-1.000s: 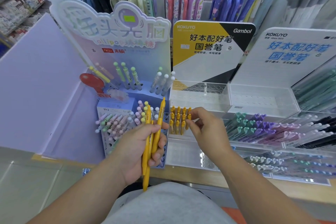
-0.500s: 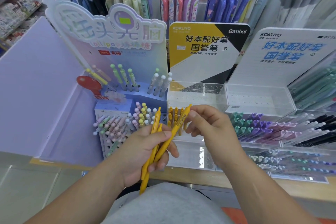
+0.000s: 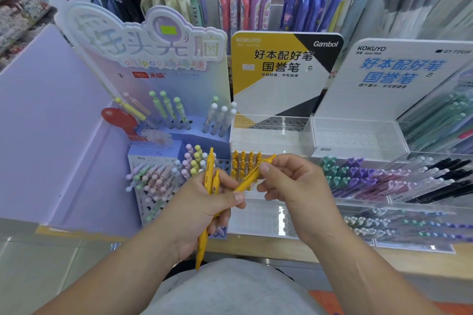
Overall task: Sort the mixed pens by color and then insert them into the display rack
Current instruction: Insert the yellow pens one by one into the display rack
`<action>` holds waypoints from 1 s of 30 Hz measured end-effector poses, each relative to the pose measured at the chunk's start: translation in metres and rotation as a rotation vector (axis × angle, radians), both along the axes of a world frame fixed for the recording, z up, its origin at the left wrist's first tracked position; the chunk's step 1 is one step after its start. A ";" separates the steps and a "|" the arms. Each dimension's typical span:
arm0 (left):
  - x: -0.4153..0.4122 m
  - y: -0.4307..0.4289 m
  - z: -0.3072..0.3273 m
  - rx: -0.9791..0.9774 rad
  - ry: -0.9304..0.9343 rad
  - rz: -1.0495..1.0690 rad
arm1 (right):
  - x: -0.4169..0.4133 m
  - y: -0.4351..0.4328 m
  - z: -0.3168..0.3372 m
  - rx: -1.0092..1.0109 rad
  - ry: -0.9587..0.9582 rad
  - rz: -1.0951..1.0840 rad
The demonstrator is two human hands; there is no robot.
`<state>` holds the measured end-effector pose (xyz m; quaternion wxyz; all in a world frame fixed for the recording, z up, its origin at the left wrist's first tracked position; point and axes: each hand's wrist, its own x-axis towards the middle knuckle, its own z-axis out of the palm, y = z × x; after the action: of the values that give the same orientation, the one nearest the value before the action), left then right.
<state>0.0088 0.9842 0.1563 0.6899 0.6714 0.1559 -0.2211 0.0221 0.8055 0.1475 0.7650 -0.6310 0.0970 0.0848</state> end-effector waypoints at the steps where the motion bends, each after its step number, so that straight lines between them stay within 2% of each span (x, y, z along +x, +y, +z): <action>1: 0.000 0.000 0.000 0.038 -0.020 0.008 | -0.001 0.001 -0.001 -0.013 0.007 -0.012; 6: 0.000 -0.003 0.001 0.140 -0.069 0.015 | -0.004 0.007 0.000 -0.069 -0.003 -0.120; 10: 0.006 0.002 0.001 -0.032 0.087 0.033 | 0.007 -0.008 0.008 -0.061 -0.057 -0.215; 15: 0.009 0.016 -0.004 -0.199 0.215 0.084 | 0.015 -0.038 0.014 -0.277 -0.249 -0.295; 19: 0.012 0.018 -0.006 -0.261 0.236 0.178 | 0.019 -0.038 -0.006 -0.489 -0.317 -0.210; 24: 0.012 0.017 -0.010 -0.229 0.234 0.239 | 0.018 -0.027 -0.039 -0.730 -0.384 -0.062; 30: 0.011 0.017 -0.009 -0.158 0.135 0.195 | 0.019 -0.022 -0.057 -0.865 -0.444 0.026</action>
<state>0.0202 1.0011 0.1476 0.7469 0.5801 0.2486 -0.2094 0.0407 0.7838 0.0905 0.4339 -0.8951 -0.0499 -0.0904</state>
